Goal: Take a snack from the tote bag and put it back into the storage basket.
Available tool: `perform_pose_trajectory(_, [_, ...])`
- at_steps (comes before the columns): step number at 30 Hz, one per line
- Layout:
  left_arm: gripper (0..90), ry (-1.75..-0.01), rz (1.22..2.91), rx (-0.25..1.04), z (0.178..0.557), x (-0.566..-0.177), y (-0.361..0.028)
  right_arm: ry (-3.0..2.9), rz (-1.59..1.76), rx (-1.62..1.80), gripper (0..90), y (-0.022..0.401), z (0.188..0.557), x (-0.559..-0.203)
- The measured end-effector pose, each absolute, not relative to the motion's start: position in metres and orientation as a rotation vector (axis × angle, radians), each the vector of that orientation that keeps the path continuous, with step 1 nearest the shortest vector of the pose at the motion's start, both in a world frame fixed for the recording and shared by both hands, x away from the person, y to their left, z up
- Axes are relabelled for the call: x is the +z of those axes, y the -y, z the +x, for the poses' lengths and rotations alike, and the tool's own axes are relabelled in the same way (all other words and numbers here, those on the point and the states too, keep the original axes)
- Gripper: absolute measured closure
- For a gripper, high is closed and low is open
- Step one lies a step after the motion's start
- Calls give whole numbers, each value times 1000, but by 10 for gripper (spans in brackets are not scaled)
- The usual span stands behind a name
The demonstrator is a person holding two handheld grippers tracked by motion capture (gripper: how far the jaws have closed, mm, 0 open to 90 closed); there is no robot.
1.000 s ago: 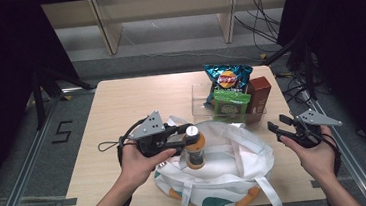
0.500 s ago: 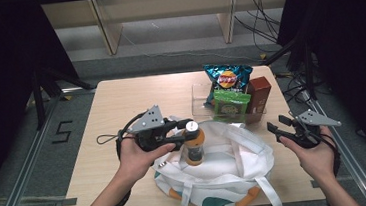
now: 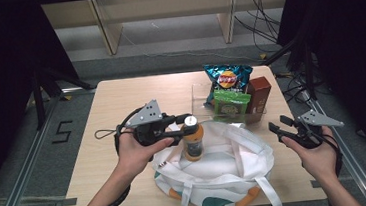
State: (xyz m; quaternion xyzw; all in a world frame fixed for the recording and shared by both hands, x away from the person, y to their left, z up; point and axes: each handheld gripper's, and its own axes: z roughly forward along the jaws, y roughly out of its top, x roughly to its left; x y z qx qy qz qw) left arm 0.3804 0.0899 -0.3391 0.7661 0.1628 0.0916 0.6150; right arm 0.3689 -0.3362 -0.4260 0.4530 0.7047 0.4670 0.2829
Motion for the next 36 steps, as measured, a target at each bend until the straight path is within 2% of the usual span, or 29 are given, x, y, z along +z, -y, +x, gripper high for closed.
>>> perform_pose_trajectory(36, [590, -353, 1739, 245, 401, -310, -83, -1907, 1241, 1216, 464, 335, 366, -430])
